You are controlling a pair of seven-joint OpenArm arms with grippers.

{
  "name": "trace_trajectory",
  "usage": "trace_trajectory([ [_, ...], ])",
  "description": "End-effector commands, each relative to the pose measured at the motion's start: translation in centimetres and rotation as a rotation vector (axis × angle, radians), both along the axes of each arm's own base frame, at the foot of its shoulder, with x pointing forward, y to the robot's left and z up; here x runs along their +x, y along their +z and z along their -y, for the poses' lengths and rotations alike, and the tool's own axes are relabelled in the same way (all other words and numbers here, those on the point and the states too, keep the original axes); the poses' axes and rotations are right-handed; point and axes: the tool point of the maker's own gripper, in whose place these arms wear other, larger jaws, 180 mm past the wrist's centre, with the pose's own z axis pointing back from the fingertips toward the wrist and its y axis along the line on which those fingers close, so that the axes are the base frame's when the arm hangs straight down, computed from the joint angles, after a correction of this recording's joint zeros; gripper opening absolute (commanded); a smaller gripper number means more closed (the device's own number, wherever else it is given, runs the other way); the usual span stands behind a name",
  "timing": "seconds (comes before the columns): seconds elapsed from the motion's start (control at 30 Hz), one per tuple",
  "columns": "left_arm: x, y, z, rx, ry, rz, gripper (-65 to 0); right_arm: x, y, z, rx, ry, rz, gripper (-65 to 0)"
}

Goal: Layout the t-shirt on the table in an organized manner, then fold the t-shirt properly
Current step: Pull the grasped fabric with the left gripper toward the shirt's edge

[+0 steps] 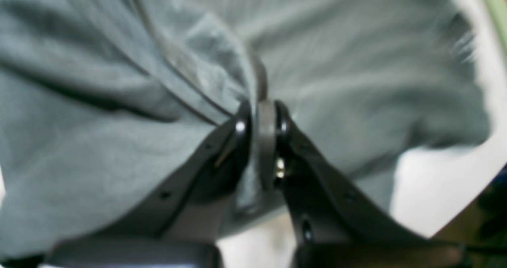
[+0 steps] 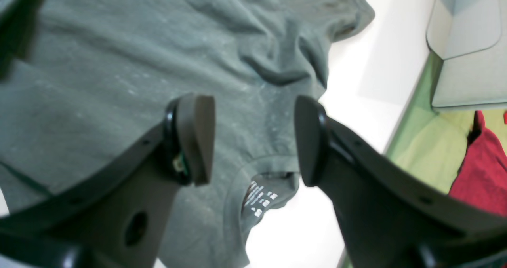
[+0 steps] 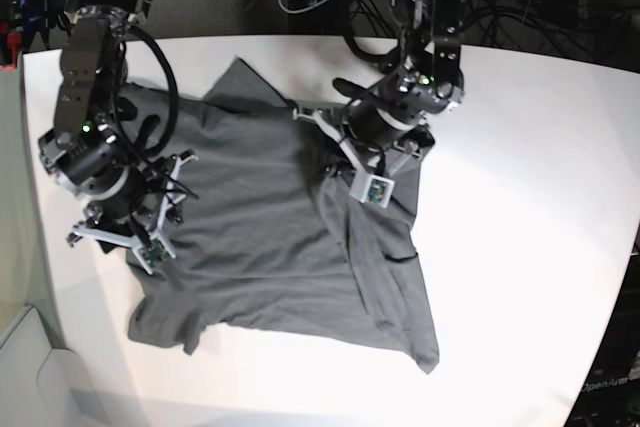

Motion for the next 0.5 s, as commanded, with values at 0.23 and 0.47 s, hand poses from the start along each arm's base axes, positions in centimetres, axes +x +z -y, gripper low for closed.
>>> trace_trajectory([
  [0.23,0.6,5.1,-5.1,0.01,0.102,0.134,-64.8,0.8,1.4,-0.1,0.009,0.006,0.049,-32.0],
  [0.47,-1.7,4.7,-16.2,0.211,0.287,0.09,-64.8,0.8,1.2,-1.6,0.015,0.046,0.046,-32.0],
])
